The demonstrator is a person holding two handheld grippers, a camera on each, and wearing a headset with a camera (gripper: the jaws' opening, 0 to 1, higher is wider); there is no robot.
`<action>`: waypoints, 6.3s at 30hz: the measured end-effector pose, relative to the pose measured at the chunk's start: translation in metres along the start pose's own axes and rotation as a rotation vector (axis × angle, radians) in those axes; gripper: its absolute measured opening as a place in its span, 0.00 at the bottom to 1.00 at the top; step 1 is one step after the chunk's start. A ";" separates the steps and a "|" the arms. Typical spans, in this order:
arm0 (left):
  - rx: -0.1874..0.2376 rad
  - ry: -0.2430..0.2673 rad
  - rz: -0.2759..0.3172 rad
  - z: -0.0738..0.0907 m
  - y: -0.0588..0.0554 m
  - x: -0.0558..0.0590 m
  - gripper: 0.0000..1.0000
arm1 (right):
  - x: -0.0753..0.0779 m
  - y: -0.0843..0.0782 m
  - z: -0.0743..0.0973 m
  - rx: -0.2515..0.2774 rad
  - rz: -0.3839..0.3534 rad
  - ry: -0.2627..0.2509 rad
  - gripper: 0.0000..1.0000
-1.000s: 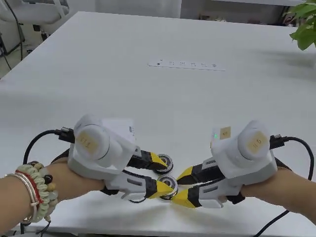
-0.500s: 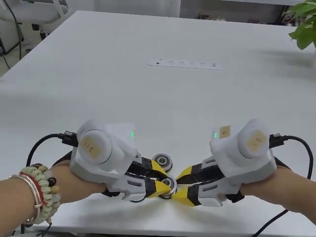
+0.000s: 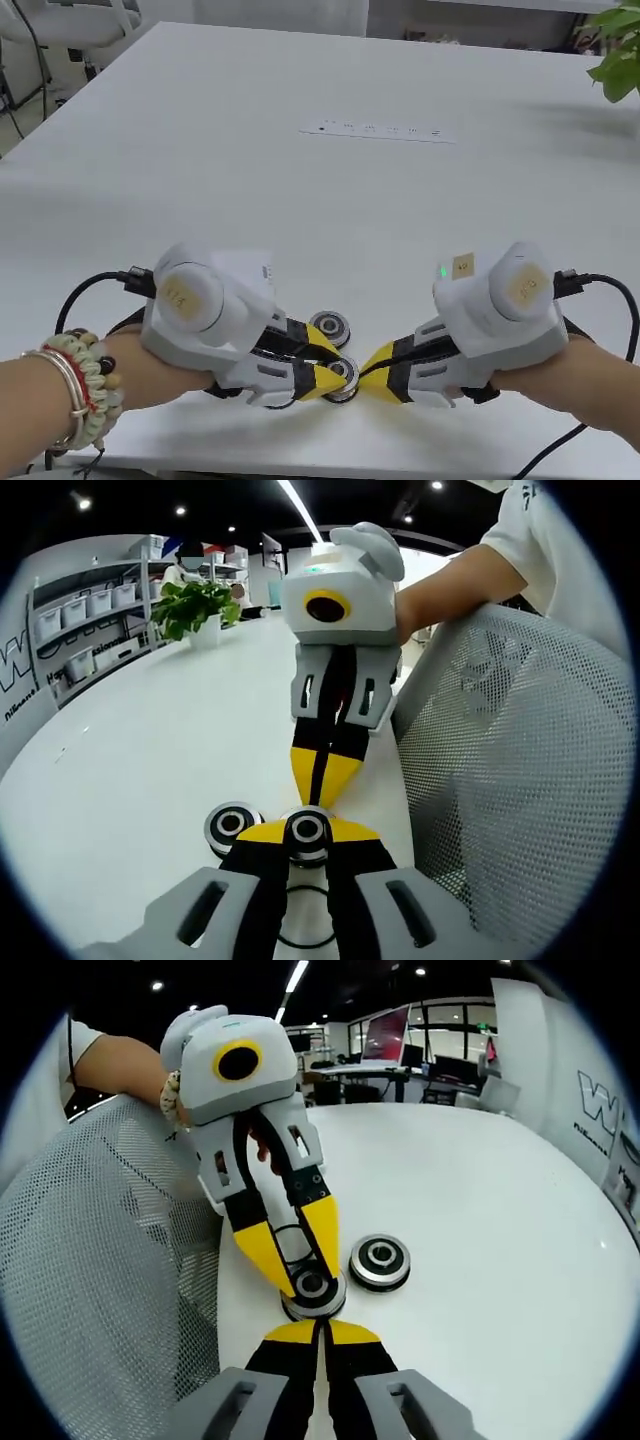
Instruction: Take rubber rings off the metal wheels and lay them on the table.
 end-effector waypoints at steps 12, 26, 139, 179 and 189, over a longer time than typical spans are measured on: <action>0.003 -0.005 0.002 0.000 0.000 0.001 0.07 | 0.004 0.001 0.008 0.040 -0.295 0.030 0.00; -0.002 -0.001 -0.001 0.000 0.000 0.001 0.07 | 0.003 0.010 0.010 0.091 -0.376 0.041 0.00; -0.007 -0.098 -0.078 0.053 0.046 0.038 0.65 | 0.004 0.020 0.011 0.098 -0.310 0.009 0.00; 0.155 0.263 0.190 0.145 0.000 0.025 0.80 | 0.008 0.034 0.022 0.151 -0.322 -0.009 0.00; 0.154 0.264 0.227 0.139 -0.007 0.027 0.80 | 0.007 0.044 0.025 0.189 -0.323 -0.016 0.00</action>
Point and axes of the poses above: the centre of the closed fingertips' face, and the gripper's own axes: z roughly backward along the fingers, x roughly to its right, y roughly out of its top, the point moved 3 cm from there along z, roughly backward along the fingers, and after that the axes turned 12 degrees about z, right-handed, at the moved point
